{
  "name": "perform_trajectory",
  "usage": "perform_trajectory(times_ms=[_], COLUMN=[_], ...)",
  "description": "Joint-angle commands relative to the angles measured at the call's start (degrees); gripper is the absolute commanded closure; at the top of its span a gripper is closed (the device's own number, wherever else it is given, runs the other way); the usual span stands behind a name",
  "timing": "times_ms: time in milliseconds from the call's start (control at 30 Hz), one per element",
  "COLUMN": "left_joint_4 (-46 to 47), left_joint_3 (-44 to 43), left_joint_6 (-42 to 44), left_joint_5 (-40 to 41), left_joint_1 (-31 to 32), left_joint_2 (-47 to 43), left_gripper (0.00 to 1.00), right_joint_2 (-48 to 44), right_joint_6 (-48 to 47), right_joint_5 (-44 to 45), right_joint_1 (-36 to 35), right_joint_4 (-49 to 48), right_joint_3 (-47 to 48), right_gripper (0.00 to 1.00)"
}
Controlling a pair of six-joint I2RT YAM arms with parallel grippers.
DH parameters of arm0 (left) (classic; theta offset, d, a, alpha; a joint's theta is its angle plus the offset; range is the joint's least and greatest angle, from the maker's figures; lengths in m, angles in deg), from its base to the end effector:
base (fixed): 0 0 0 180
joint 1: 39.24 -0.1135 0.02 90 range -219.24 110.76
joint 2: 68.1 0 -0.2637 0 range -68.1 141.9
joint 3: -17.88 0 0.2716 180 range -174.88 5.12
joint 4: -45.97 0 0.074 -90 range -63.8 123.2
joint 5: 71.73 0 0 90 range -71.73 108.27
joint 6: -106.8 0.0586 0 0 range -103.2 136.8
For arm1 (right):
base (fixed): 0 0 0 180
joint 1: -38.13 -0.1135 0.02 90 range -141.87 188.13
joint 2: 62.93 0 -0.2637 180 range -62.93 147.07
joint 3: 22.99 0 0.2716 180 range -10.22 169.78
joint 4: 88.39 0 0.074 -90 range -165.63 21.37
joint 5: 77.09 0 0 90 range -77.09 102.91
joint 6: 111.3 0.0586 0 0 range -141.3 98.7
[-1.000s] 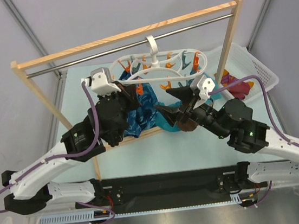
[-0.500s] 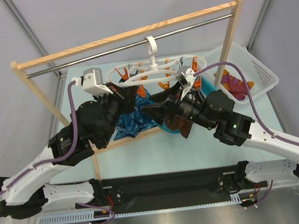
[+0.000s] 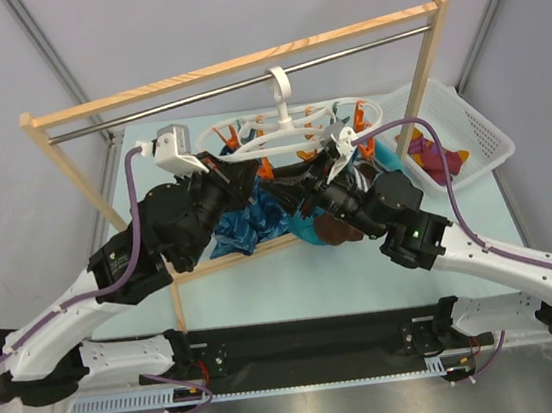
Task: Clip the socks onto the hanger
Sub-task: Open the clamp at the hanger.
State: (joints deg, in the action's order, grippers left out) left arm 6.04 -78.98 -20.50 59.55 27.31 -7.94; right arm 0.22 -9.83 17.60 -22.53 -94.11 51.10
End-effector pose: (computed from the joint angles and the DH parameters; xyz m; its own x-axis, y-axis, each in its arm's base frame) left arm 0.1248 -0.1905 0.4979 -0.2768 -0.5063 -0.8167 0.3263 0.7499 -0.5755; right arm 0.1484 0.2543 0.4383 -0.0275 0.3556 -0.9342 -0.8418 0.4958 0.2135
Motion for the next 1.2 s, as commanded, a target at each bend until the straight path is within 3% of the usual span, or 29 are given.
perform_trajectory(times_ms=[0,67,133,200,300,400,500,900,1167], left_joint_4=[1.1,1.1,1.1,0.7,0.3,-1.0,-1.1,-6.7,-5.9], left_joint_3=[-1.2,-1.2,-1.3,-1.8,-1.4,-1.9,-2.5,-9.0,-7.3], left_joint_6=[-1.8,-2.5,-2.6,-2.6,-2.6,-2.2,-1.2,0.1,-0.4], left_joint_5=[-2.7,-3.4,-4.3,-4.4,-3.9,-3.7,-4.0,-5.2,-4.8], left_joint_1=[-0.5,-1.0,-1.2,-1.2,-1.2,-1.2,-1.2,-1.2,-1.2], left_joint_2=[-1.3,-1.2,-1.0,-1.2,-1.9,-2.3,-1.9,4.7,2.9], left_gripper=[1.0,1.0,0.83,0.6,0.41,0.33,0.31,0.39,0.42], right_joint_2=[-0.6,-0.3,0.0,0.1,0.4,0.5,0.9,0.7,0.3], right_joint_6=[-1.8,-2.1,-2.3,-2.2,-2.6,-3.0,-3.7,-5.2,-5.8], right_joint_5=[0.7,1.5,1.8,1.7,2.1,2.6,3.0,3.9,4.4], right_joint_1=[-0.1,0.0,0.0,0.0,0.0,0.0,-0.1,-0.6,-0.6], right_joint_4=[-5.2,-4.3,-3.8,-3.6,-3.5,-2.1,-0.2,2.1,2.4], right_joint_3=[-0.5,-0.1,0.2,0.3,0.5,1.3,2.3,3.9,3.5], right_gripper=[0.67,0.85,1.0,1.0,1.0,1.0,1.0,1.0,1.0])
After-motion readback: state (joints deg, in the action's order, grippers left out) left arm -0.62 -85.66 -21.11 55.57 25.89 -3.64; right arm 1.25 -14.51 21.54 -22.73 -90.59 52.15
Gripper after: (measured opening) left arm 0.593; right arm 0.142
